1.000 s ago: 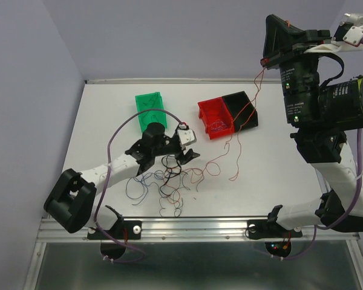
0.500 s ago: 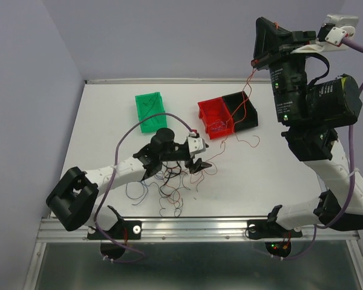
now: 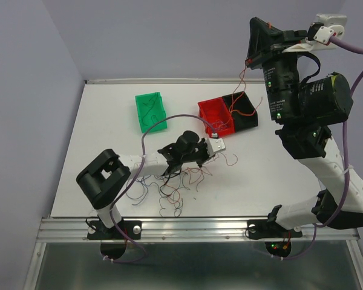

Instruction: Untangle the cables

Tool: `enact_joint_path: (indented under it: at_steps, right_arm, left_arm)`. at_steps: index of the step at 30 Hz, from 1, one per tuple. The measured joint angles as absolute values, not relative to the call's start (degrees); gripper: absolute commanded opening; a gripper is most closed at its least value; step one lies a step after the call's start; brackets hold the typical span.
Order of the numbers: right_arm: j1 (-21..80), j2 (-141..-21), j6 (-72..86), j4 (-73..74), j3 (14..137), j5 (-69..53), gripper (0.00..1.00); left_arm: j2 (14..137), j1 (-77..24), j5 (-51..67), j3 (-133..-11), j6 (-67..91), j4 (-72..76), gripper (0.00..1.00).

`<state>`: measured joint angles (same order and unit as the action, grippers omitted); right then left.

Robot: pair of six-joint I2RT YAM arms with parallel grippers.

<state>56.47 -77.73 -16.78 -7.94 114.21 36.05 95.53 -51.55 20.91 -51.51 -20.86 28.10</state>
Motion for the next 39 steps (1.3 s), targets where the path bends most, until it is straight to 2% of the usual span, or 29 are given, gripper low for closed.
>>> enact_joint_path:
  at_steps: [6,10,13,15,18,20,25,30,34,39]
  right_arm:
    - [56.47,-77.71,-19.70,-10.22,114.50,37.78,0.01]
    - [56.47,-77.60,-22.09,-13.15,115.74,39.57,0.01]
    - [56.47,-76.42,-23.81,-15.07,115.09,41.01,0.00]
    - [56.47,-75.13,-25.02,-16.56,113.16,41.80,0.01]
    - [56.47,-73.45,-27.05,-19.16,108.99,43.13,0.01]
    - [56.47,-73.82,-28.62,-20.25,108.36,43.77,0.01]
    - [56.29,-79.57,-33.45,-21.65,109.93,46.11,0.01]
    - [54.61,-85.01,-36.42,-21.19,111.68,46.74,0.01]
    - [49.45,-86.00,-35.46,-19.31,111.79,45.08,0.00]
    - [37.89,-87.33,-30.30,-16.64,114.72,42.63,0.00]
  left_arm:
    - [98.61,-50.89,11.90,-51.94,-20.73,26.46,0.00]
    - [100.84,-49.43,10.22,-53.74,-19.84,23.94,0.02]
    - [100.29,-48.34,10.37,-53.78,-19.55,23.09,0.17]
    - [98.98,-47.48,10.83,-53.56,-19.33,22.81,0.37]
    - [94.83,-45.34,13.26,-52.42,-18.68,22.61,0.57]
    - [91.37,-42.83,16.10,-51.86,-18.06,22.85,0.62]
    - [85.58,-37.39,22.35,-50.76,-16.82,23.62,0.62]
    - [84.14,-37.12,25.67,-49.69,-16.43,24.01,0.62]
    - [84.14,-37.28,27.16,-48.86,-16.38,23.62,0.62]
    - [83.70,-37.28,28.38,-48.36,-16.38,23.31,0.62]
